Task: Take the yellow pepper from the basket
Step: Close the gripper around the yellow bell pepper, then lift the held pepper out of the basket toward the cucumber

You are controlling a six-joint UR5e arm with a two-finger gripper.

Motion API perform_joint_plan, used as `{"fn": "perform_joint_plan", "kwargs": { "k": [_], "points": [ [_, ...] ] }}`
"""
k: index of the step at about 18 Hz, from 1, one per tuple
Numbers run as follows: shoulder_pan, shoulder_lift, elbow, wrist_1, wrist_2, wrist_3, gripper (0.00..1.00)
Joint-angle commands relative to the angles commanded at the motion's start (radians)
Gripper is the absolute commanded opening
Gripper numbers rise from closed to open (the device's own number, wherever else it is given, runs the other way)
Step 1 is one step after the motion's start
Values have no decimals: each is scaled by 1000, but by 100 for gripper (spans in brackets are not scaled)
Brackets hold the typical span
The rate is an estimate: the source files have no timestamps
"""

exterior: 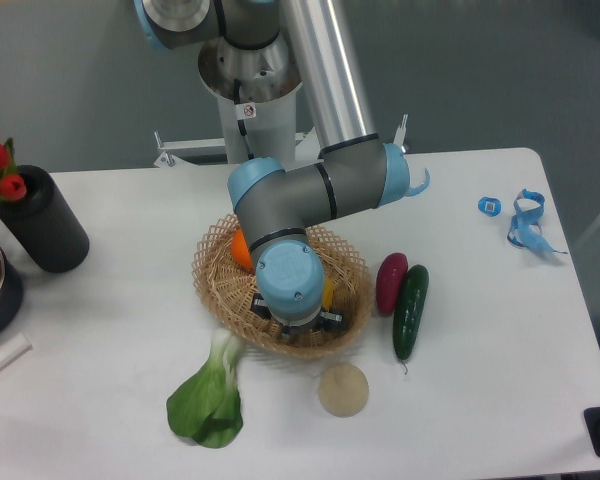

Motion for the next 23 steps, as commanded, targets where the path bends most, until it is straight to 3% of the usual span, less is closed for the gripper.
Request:
{"fn": "perform_joint_plan", "kwargs": {
  "k": [3, 8, 11, 18, 23],
  "points": [
    [5, 14, 6, -2, 0, 3, 26],
    [34, 46, 20, 0, -3, 11, 25],
    [72, 98, 31, 0, -5, 23, 25],
    [126, 101, 80, 8, -5, 139, 22],
    [161, 101, 153, 6, -15, 281, 22]
  ]
}}
